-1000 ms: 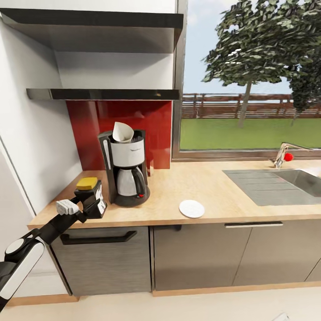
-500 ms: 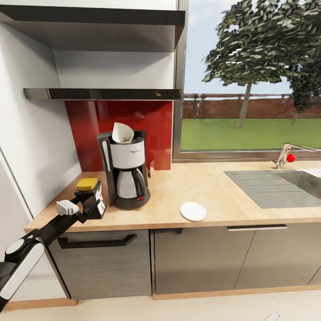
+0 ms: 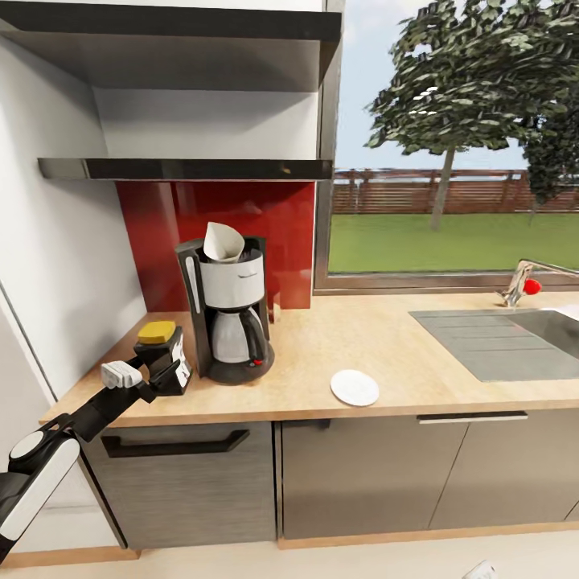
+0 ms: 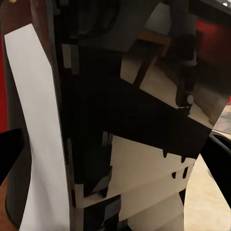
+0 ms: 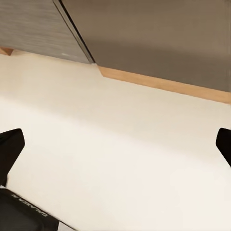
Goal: Set up a coffee station on the kitchen countertop: keep the coffee maker on the countertop, move the bottle of coffee from the kitchen shelf to the counter next to the coffee maker, place a paper coffee filter on top of the coffee maker, put the saucer next to the coffee maker with the coffee cup on the saucer, and place the electric kettle next to the coffee maker.
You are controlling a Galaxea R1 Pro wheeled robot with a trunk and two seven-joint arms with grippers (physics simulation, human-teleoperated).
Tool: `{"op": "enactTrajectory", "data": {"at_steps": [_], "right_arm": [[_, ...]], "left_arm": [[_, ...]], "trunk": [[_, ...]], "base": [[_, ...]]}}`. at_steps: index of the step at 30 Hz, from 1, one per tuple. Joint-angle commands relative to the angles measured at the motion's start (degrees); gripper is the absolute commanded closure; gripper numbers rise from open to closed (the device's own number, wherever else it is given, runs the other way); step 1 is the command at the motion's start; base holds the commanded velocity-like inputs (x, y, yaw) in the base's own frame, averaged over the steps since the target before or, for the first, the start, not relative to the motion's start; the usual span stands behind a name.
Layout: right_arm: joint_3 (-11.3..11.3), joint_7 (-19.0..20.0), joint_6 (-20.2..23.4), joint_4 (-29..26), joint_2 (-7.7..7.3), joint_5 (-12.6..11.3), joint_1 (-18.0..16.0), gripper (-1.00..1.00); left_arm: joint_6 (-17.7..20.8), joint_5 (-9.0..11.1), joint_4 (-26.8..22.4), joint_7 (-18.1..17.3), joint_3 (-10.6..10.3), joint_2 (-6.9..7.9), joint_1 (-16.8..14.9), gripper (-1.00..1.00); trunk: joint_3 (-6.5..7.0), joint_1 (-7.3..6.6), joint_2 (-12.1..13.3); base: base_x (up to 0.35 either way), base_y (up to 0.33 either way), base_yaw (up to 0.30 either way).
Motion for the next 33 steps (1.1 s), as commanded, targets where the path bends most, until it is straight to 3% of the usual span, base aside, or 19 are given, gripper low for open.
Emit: {"op": "enactTrajectory", "data": {"at_steps": [1,27,33], "right_arm": [[0.5,0.0,-0.4,0.0,-0.06,-0.6,-0.1,-1.0],[0.5,0.0,-0.4,1.6,0.09,-0.6,-0.1,-1.0],[0.4,0.0,-0.4,1.7,0.08,-0.6,-0.1,-1.0]], "left_arm": [[-0.2,0.3,0.0,0.0,-0.1,0.06,-0.1,1.0],[-0.2,0.3,0.5,0.2,-0.2,0.05,-0.1,1.0],[-0.4,0.3,0.5,3.5,-0.2,-0.02,-0.1,1.0]], "trunk": [[-0.07,0.0,0.0],[-0.07,0.0,0.0],[-0.61,0.66,-1.3]], "base": [[0.009,0.009,0.0],[0.074,0.071,0.0],[0.001,0.0,0.0]]}}
